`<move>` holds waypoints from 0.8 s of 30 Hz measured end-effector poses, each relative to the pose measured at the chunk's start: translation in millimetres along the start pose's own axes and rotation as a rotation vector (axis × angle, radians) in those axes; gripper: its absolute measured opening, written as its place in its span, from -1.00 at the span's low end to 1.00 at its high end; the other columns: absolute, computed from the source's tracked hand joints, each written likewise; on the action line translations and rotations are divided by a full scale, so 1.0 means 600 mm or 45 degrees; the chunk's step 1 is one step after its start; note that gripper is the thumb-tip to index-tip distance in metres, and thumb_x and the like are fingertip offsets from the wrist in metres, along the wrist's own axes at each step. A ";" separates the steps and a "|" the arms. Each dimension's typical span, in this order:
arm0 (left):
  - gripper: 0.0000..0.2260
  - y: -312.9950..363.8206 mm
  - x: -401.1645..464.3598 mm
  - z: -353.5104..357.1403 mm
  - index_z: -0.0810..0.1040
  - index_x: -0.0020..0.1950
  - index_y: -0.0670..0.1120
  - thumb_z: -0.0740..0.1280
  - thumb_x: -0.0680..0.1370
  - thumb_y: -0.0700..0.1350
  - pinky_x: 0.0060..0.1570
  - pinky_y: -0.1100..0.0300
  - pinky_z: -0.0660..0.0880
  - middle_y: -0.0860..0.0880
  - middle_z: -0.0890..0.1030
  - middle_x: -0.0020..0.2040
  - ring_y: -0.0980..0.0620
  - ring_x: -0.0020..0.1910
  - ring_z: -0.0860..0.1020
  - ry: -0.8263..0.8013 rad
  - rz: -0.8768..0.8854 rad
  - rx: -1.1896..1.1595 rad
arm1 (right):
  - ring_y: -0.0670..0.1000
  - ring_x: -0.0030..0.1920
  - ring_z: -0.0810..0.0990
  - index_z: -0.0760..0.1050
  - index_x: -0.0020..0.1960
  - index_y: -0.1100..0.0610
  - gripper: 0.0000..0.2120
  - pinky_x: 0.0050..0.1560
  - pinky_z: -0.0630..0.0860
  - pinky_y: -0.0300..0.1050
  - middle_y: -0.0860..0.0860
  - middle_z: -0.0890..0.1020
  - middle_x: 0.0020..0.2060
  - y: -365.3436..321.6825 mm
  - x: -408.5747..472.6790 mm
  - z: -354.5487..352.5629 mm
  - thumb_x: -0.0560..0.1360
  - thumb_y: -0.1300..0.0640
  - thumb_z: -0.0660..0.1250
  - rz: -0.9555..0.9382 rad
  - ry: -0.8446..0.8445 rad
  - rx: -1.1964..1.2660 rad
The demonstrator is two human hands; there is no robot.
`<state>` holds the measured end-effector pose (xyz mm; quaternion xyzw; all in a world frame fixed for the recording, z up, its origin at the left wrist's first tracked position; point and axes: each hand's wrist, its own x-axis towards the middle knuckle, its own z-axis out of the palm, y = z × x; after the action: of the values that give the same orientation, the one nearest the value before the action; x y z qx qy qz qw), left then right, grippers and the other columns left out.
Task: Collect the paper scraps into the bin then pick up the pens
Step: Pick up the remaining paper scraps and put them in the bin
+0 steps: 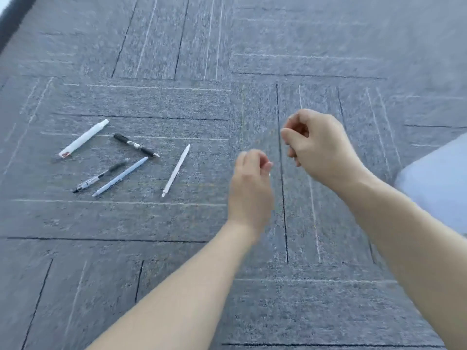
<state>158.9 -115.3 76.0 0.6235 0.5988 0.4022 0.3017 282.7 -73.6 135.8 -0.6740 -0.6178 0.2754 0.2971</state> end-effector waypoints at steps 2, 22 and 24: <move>-0.95 0.114 0.046 0.063 0.46 -0.10 -0.18 0.25 0.56 -0.25 -0.20 0.27 0.25 -0.06 0.48 -0.14 0.06 -0.20 0.38 -0.049 0.096 -0.249 | -0.02 -0.41 0.54 0.50 -0.20 0.06 -0.90 -0.23 0.55 0.00 -0.05 0.57 -0.44 0.007 -0.003 -0.104 0.49 0.16 0.31 0.000 0.279 -0.039; -0.75 0.421 0.114 0.296 0.64 0.04 -0.15 0.18 0.55 -0.30 -0.02 0.21 0.48 -0.03 0.66 -0.04 0.06 -0.08 0.57 -0.786 0.508 -0.314 | 0.09 -0.21 0.53 0.58 -0.13 0.12 -0.81 -0.23 0.34 -0.08 -0.08 0.55 -0.36 0.151 -0.134 -0.404 0.54 0.06 0.25 0.677 1.072 -0.365; -0.79 0.372 0.140 0.260 0.62 0.02 -0.12 0.19 0.56 -0.25 -0.22 0.21 0.47 0.04 0.62 -0.17 0.10 -0.25 0.52 -0.640 0.489 -0.365 | 0.02 -0.25 0.53 0.54 -0.14 0.07 -0.90 -0.20 0.37 -0.11 -0.14 0.54 -0.36 0.116 -0.110 -0.371 0.51 0.06 0.32 0.466 1.098 -0.308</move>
<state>402.6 -38.0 202.4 0.7556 0.3148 0.3656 0.4430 487.9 -156.8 234.1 -0.8540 -0.3372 -0.0551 0.3923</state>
